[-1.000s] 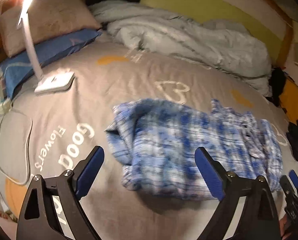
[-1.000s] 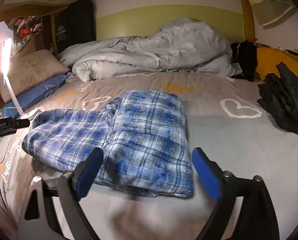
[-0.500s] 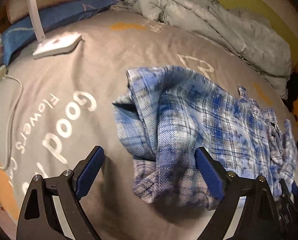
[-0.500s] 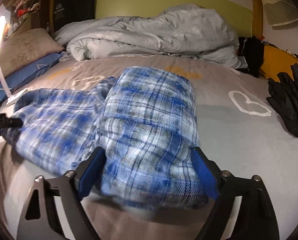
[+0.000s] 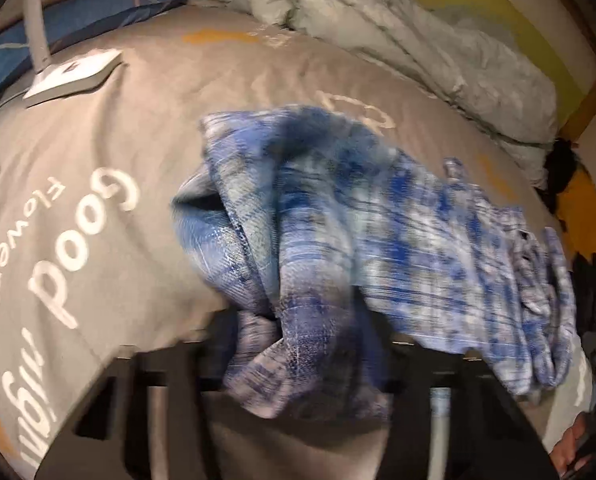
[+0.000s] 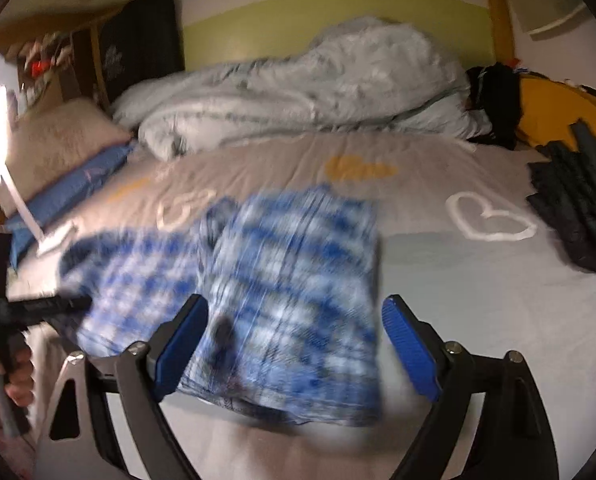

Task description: Fold large clothes

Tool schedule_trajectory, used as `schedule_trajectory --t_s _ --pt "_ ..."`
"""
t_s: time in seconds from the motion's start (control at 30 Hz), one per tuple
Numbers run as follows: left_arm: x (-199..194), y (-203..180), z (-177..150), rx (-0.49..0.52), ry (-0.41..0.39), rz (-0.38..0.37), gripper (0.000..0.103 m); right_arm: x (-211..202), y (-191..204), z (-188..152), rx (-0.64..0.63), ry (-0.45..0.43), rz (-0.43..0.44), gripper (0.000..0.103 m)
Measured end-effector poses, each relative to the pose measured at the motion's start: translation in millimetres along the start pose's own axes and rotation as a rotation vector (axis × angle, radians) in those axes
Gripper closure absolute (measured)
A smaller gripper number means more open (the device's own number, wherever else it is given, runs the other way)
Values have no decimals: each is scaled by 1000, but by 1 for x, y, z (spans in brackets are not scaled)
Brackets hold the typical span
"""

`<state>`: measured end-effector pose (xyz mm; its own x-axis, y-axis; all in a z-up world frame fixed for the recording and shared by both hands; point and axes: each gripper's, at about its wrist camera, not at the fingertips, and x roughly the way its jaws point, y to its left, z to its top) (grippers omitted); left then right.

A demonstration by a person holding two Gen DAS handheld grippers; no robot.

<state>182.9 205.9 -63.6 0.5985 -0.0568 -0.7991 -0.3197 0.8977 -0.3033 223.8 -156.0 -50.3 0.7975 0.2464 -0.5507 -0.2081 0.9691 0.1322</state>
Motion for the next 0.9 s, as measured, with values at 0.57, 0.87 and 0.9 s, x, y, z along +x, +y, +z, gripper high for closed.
schedule_trajectory --t_s 0.57,0.87,0.9 --pt "-118 -177 -9 399 -305 -129 85 -33 -83 30 198 70 -193 9" --pt "-72 -268 -47 500 -179 -239 85 -57 -102 42 240 18 -194 9" --pt "-61 -274 -53 504 -148 -250 84 -61 -104 44 247 5 -202 9"
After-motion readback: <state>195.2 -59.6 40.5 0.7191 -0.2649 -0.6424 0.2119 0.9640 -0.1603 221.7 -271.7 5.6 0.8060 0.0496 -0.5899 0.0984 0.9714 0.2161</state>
